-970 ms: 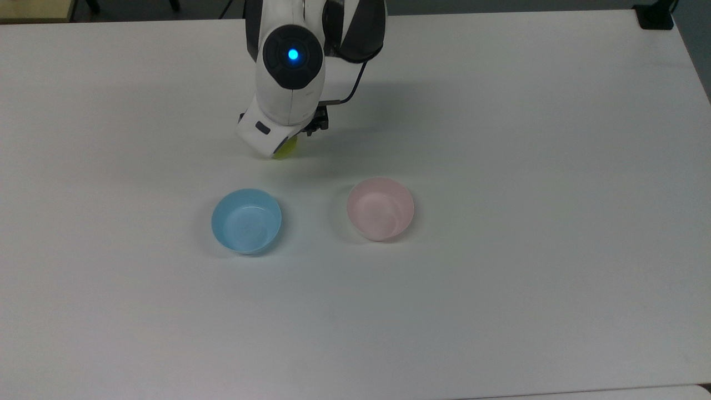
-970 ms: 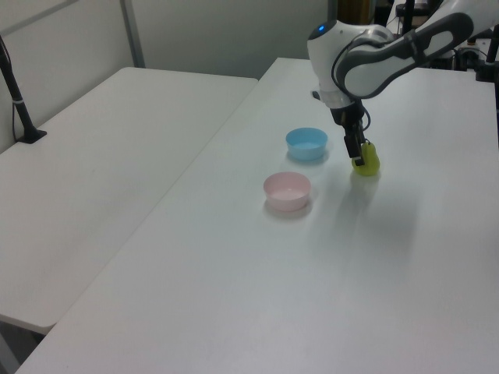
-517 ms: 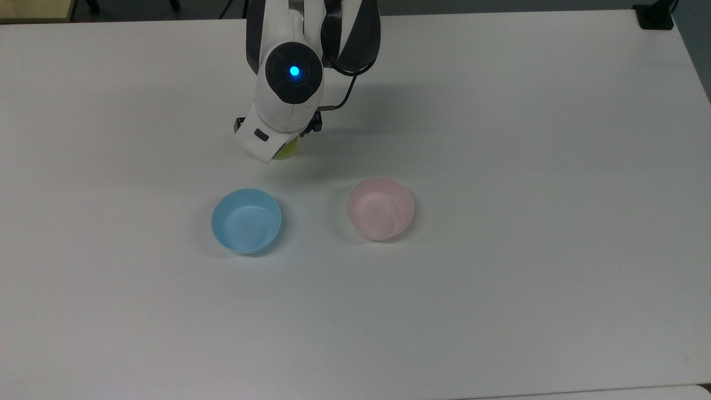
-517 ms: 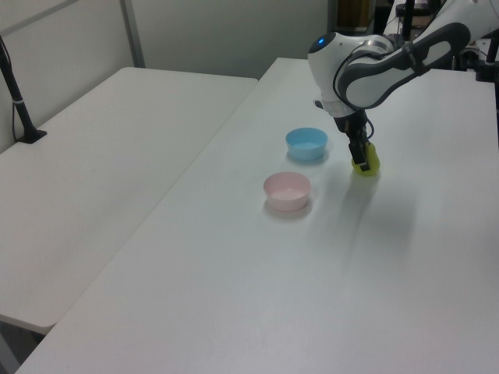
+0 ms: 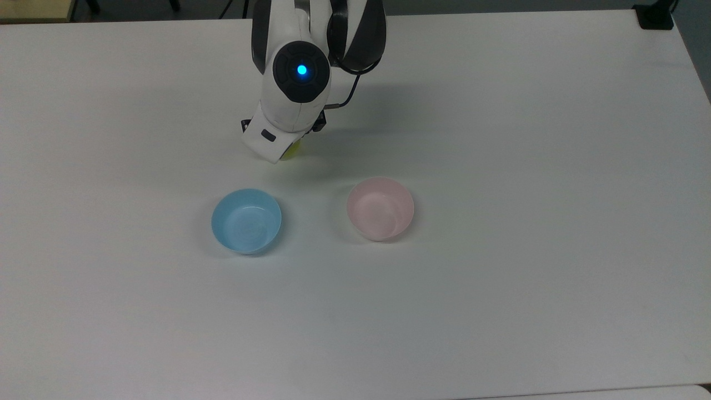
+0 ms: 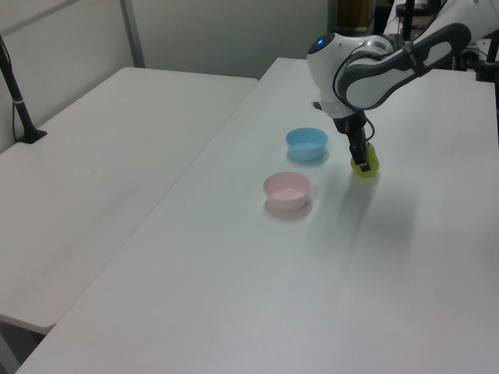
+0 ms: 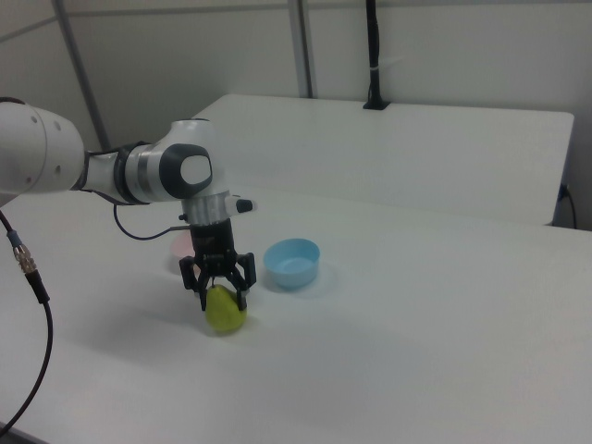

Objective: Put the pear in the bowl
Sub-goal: 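Carry the held pear over the pink bowl and lower it in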

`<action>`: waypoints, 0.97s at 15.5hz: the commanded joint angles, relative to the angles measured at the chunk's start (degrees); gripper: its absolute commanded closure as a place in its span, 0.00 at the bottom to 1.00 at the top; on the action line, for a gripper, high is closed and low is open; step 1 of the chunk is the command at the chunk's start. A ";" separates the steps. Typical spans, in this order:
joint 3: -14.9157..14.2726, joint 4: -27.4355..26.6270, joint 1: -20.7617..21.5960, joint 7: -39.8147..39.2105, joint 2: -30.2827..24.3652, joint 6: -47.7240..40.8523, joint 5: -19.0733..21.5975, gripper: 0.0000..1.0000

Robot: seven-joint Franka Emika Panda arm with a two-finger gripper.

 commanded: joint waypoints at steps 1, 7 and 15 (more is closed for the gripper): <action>-1.32 -1.00 1.27 -1.13 -6.51 0.03 0.86 0.71; -1.49 9.18 2.58 0.53 -6.90 -0.50 11.83 0.70; -2.63 21.50 9.61 14.23 8.75 9.94 15.81 0.68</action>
